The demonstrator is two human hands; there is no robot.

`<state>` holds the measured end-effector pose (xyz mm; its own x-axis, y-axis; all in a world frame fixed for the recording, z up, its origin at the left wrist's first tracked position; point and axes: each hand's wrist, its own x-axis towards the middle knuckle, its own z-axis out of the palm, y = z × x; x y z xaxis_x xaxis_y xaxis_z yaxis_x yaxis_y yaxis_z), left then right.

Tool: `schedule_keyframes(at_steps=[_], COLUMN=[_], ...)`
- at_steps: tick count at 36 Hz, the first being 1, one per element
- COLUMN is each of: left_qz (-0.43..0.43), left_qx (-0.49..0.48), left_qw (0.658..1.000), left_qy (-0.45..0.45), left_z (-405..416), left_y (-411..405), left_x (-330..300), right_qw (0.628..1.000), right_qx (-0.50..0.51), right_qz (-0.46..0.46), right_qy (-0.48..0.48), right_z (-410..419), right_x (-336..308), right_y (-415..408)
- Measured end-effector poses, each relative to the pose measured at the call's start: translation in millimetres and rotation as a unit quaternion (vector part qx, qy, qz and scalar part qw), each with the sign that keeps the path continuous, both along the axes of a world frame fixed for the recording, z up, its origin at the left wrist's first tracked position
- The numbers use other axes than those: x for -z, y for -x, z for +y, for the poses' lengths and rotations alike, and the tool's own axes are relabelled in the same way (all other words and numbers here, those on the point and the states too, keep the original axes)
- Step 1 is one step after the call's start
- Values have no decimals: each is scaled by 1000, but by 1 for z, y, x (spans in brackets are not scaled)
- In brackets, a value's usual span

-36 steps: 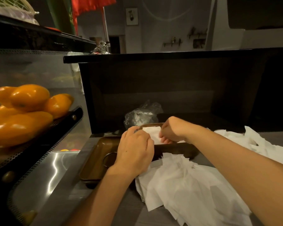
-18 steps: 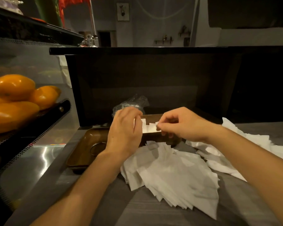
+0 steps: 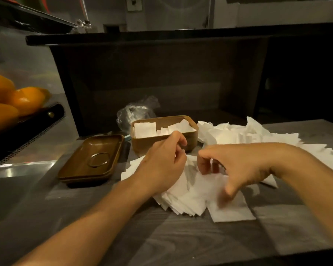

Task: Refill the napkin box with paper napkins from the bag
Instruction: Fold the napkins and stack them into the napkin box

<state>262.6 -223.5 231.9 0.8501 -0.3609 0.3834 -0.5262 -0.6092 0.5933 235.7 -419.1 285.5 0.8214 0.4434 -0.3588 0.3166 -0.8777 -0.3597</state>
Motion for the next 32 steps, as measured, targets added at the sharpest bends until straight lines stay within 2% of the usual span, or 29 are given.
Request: schedule_keyframes(at_steps=[6,10,13,17,19,24,29,32], left_qz=[8,-12,-15,-47,-49,-14,22,10], left_qx=[16,28,61,88,95,130,170,167], left_qw=[999,999,993,989,990,983,968,965], left_qy=[-35,-39,-95,-110,-93,-130,-181,-203], left_z=[3,5,5,5,7,10,9,7], left_y=[-2,-3,1,4,5,6,11,11], left_x=[3,0,-3,-6,-8,-11,-13,-11], right_qw=[993,995,994,965,955,967,979,985], right_qx=[-10,-15,-13,34,28,-26,5,-5], right_qz=[-72,-31,-11,-103,-91,8,-36,-8], right_qy=[-93,-94,-110,-238,-282,-253,-200,-174], right_z=[-13,-16,-17,-18,-22,-32,-36,-36], right_x=[10,7,-1,3,10,11,15,14], right_y=[-22,-29,-30,-33,-30,-15,-19,-17])
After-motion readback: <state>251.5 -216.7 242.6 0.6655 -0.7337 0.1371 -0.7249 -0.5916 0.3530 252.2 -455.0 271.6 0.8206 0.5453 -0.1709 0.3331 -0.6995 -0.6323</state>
